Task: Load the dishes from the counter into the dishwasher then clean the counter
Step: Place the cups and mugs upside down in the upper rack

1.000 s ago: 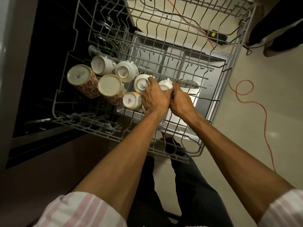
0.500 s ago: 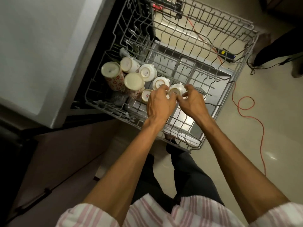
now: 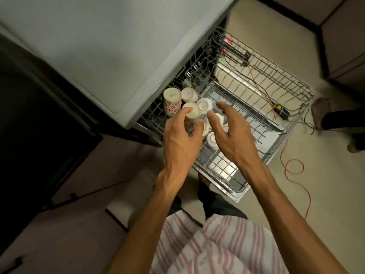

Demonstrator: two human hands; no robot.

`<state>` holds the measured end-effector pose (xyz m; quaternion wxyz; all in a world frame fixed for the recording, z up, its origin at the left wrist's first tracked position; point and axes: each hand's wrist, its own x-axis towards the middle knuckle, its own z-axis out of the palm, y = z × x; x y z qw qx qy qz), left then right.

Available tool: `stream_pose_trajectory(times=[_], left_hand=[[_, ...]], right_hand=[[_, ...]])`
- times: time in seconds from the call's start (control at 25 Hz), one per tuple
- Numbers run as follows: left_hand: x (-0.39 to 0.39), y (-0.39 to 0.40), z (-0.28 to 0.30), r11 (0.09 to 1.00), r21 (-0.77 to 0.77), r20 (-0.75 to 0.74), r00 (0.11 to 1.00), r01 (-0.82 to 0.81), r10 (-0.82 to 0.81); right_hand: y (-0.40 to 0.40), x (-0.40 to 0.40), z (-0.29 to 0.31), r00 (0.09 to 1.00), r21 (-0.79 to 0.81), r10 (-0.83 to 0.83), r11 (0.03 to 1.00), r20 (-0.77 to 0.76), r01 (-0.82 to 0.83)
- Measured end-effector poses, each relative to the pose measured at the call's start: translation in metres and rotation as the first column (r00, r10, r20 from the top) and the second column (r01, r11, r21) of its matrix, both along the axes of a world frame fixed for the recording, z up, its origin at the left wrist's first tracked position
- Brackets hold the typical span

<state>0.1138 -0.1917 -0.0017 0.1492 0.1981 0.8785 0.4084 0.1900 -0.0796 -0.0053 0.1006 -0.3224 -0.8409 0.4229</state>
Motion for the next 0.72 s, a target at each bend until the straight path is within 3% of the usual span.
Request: stream_pose_trajectory(times=[0.28,0.72], left_hand=[[-0.014,-0.076,0.046,0.951,0.093,-0.01,0.954,-0.296,0.299],[-0.036,-0.238,0.092,0.681,0.143,-0.023,0.685,-0.719,0.728]], right_hand=[[-0.067,-0.056,0.051,0.939,0.064,0.332,0.943,-0.088,-0.327],[-0.21,-0.123,0.098,0.67,0.108,0.734,0.679,-0.11,-0.726]])
